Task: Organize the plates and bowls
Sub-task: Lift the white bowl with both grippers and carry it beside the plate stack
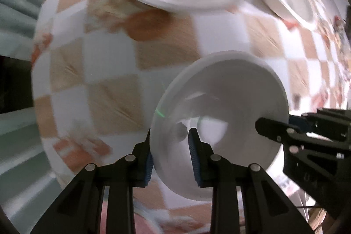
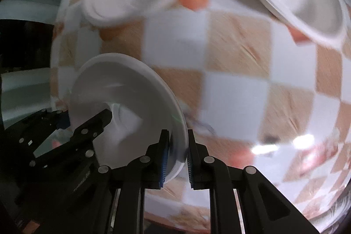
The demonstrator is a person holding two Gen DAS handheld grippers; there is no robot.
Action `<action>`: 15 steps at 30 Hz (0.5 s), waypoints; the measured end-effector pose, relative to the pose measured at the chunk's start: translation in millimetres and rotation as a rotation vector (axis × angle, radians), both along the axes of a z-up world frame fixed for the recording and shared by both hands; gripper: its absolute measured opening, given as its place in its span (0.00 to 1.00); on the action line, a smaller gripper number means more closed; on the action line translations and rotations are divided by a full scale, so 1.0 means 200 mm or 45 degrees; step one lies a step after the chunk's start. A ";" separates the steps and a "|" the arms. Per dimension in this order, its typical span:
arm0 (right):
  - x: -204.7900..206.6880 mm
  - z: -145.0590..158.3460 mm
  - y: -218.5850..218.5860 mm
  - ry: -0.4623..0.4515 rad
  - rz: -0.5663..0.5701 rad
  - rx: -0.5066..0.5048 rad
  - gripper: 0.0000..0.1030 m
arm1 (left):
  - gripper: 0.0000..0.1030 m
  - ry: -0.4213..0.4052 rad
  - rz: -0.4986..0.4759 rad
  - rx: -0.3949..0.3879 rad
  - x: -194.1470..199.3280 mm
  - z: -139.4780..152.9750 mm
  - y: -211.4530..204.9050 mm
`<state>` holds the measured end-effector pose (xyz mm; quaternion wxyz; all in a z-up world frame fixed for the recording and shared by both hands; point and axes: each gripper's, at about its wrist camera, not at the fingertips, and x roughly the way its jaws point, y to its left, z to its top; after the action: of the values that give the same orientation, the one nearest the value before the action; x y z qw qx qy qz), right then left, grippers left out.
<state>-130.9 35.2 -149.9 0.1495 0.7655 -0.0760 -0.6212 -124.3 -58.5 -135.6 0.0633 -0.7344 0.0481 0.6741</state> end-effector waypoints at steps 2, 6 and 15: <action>0.08 -0.01 0.06 -0.001 0.008 0.025 0.17 | 0.31 -0.009 -0.034 0.006 0.09 0.00 0.09; 0.23 -0.03 0.15 -0.024 0.019 0.061 0.17 | 0.31 -0.040 -0.084 0.013 0.27 -0.01 0.23; 0.57 -0.09 0.23 -0.091 0.015 0.086 0.17 | 0.31 -0.118 -0.143 0.028 0.63 -0.03 0.40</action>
<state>-17.0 81.7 -167.7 0.1243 0.7922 -0.0558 -0.5948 1.9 21.5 -141.0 0.1112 -0.7601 0.0790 0.6353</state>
